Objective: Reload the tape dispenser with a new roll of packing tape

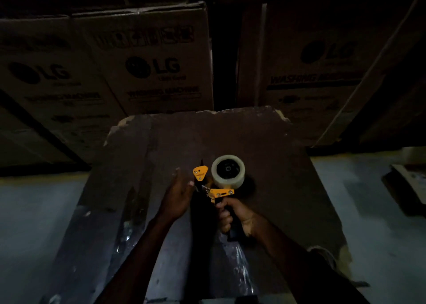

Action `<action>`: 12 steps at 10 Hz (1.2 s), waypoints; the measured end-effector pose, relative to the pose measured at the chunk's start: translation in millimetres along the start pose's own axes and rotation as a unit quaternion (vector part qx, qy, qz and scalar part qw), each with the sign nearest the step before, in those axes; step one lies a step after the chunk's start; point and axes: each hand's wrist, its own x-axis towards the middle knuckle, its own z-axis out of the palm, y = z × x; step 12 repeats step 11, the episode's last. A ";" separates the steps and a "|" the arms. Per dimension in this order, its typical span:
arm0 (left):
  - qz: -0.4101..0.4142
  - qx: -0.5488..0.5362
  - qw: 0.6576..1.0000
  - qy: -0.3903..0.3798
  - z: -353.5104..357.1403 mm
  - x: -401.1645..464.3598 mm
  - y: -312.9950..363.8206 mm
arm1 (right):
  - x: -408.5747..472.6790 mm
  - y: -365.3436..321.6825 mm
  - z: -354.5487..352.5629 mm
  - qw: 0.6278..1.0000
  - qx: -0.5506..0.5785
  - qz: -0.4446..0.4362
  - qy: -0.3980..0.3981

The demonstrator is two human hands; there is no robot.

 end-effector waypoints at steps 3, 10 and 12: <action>-0.002 0.034 0.998 -0.047 -24.1 0.0 -34.2 | 58.5 -18.6 4.8 0.994 0.074 -0.042 0.069; 0.081 0.132 0.988 -0.029 19.1 2.6 -2.4 | 27.6 -5.0 -1.7 0.612 -0.590 -0.259 0.458; 0.087 0.142 0.986 -0.023 15.9 11.8 9.8 | 6.7 -17.6 1.4 0.522 -0.649 -0.268 0.484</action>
